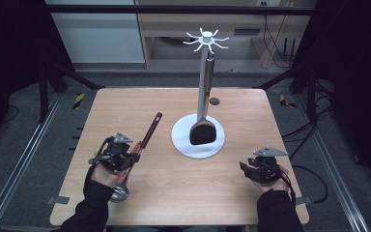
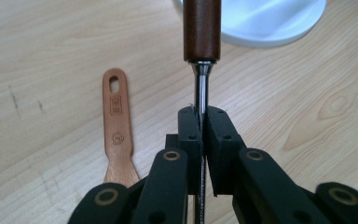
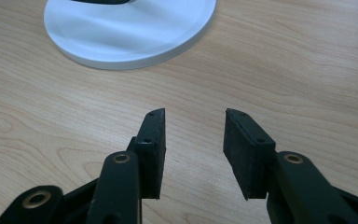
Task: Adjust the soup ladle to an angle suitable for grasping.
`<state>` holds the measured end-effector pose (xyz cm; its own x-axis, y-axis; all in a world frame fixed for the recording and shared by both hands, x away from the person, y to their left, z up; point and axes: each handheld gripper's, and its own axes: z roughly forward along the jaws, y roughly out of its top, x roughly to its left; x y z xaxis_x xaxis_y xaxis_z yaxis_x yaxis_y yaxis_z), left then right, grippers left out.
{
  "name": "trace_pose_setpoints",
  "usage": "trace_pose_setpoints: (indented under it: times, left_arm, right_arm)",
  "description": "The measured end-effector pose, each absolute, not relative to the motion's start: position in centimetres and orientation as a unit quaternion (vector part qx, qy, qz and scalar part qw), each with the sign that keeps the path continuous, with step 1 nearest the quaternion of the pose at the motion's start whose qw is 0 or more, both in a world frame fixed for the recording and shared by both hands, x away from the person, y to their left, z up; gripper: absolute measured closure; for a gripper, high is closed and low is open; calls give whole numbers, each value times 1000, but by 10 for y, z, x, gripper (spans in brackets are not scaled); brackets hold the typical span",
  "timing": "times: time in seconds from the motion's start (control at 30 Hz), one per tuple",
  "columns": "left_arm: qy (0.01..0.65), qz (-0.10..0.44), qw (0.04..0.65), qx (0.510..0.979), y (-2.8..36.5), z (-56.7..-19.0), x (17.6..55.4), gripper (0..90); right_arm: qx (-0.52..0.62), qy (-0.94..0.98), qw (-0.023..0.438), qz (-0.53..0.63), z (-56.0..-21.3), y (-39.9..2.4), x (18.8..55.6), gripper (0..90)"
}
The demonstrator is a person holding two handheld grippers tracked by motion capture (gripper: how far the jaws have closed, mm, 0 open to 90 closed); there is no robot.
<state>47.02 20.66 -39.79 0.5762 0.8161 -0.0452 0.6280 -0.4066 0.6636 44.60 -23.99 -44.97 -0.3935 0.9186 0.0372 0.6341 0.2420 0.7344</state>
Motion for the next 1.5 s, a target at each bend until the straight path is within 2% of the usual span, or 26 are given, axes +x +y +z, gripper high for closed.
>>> trace_pose_setpoints:
  times: [0.57,1.5]
  left_arm:
    - [394,195,430,788,202,-359,448,849]
    - [349,222,510,754,188,-316,443,848]
  right_arm:
    - [512,760,206,343,-450,-240,446,591]
    - [511,759,211,344,-449,-241,446,589]
